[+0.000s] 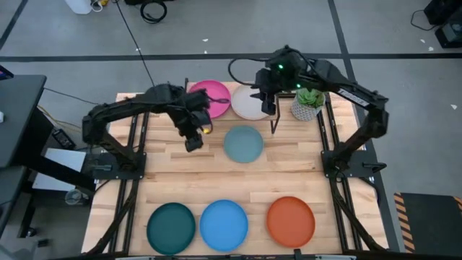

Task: Place and stack plates onto a shelf
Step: Stack the blue plate on top of the pink plate on the shelf

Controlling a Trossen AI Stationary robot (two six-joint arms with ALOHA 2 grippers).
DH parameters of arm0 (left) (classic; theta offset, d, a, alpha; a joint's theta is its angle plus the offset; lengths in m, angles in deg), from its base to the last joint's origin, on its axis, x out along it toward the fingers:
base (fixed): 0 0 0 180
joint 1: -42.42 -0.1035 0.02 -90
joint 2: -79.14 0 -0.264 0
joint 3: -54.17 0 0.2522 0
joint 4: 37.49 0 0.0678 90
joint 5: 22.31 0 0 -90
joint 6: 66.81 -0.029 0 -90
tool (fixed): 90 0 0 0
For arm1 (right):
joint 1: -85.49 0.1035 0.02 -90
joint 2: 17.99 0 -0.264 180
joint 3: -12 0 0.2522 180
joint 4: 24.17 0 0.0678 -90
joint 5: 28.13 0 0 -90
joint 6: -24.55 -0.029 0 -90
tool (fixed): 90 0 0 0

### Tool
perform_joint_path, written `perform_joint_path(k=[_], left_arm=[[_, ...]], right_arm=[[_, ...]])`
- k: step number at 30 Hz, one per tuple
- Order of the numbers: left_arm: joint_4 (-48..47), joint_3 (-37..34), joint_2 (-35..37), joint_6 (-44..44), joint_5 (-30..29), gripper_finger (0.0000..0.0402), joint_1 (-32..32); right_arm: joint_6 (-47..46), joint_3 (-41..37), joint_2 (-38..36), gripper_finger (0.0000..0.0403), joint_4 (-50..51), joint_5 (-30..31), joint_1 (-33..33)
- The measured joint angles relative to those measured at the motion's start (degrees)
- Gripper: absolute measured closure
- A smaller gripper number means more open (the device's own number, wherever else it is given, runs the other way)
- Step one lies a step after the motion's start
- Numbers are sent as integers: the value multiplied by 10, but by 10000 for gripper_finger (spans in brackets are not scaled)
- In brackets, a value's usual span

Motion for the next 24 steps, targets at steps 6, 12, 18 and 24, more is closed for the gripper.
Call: perform_joint_path(k=[6,12,18,24], left_arm=[[7,-2,-60,-39,34,260,23],[19,-2,-118,-32,36,260,29],[59,-3,-170,57,90,260,30],[154,-3,-180,110,97,260,47]], right_arm=[[-43,-163,-101,257,-98,-1,9],[-92,-290,-192,257,-156,16,43],[-114,-365,-238,257,-156,26,85],[-126,-401,-286,257,-154,69,99]])
